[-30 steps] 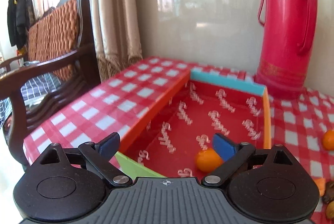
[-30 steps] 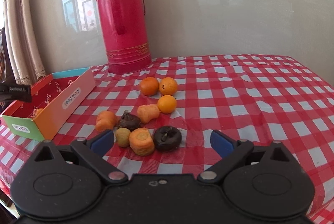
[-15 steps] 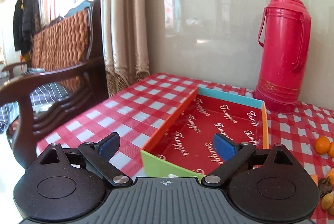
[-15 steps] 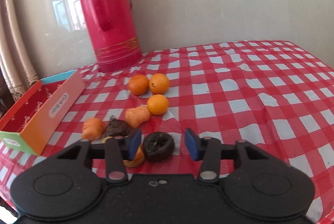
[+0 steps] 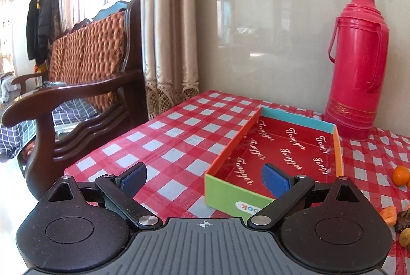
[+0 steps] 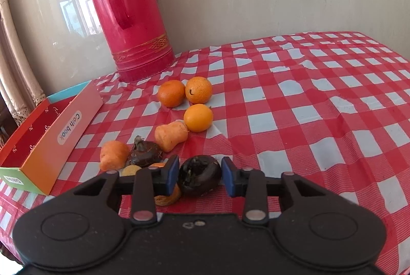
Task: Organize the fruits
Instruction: 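Grasp a dark mangosteen with the right gripper, then lower the mangosteen into the box and open the right gripper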
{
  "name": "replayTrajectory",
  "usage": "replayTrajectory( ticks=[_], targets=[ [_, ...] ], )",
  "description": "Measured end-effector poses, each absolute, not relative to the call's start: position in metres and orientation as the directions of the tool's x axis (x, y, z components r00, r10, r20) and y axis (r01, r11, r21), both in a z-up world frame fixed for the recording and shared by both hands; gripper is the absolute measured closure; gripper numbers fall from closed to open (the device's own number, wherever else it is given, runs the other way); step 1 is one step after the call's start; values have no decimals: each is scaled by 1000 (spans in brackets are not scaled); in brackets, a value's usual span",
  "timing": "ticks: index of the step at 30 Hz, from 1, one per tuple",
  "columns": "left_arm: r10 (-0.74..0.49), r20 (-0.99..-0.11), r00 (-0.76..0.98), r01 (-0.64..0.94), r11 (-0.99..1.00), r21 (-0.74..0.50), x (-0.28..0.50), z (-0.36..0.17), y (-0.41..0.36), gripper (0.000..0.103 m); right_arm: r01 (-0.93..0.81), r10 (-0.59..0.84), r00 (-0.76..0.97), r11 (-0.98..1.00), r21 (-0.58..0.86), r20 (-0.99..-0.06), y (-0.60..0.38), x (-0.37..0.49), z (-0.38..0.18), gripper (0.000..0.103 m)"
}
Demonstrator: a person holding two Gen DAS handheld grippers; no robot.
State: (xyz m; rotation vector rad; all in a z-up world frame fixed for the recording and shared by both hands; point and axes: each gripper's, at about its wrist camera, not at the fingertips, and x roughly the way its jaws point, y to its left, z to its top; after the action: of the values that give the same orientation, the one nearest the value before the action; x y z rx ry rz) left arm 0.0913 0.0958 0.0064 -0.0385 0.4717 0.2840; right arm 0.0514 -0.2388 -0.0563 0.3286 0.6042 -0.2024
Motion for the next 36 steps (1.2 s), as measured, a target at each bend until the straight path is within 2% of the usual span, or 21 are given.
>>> replayTrajectory(
  ticks=[4,8,12,15,22,30,32,33,34,36],
  targets=[
    [265,-467,843,-293,956,13,92,6,103,7,280,-85,820,922,267,-566,-240,47,-55,76],
    [276,-464,842,-299,954,24,87,6,109,7,269,-145,860,944,193,-490,-230,37,-39,76],
    [299,-461,835,-325,945,24,78,7,124,7,140,-42,907,968,208,-419,-206,39,-21,76],
    [326,-461,825,-364,931,7,71,7,140,7,22,76,911,973,231,-406,-177,56,-13,76],
    [365,-483,796,-460,883,-92,58,-2,189,4,-185,284,857,948,257,-430,-92,110,-9,76],
    [357,-498,791,-468,876,-115,58,-10,199,4,-277,340,781,941,196,-524,-20,143,-23,75],
    [357,-496,792,-464,879,-108,58,-10,196,4,-264,325,782,946,190,-531,-16,143,-24,67],
    [356,-496,792,-462,881,-106,58,-10,195,3,-255,317,783,948,189,-535,-18,143,-23,54],
    [353,-496,793,-458,882,-106,58,-9,193,3,-254,322,785,946,200,-529,-20,141,-21,47],
    [346,-495,797,-450,887,-105,59,-9,190,3,-259,330,804,943,207,-495,-30,132,-15,46]
  ],
)
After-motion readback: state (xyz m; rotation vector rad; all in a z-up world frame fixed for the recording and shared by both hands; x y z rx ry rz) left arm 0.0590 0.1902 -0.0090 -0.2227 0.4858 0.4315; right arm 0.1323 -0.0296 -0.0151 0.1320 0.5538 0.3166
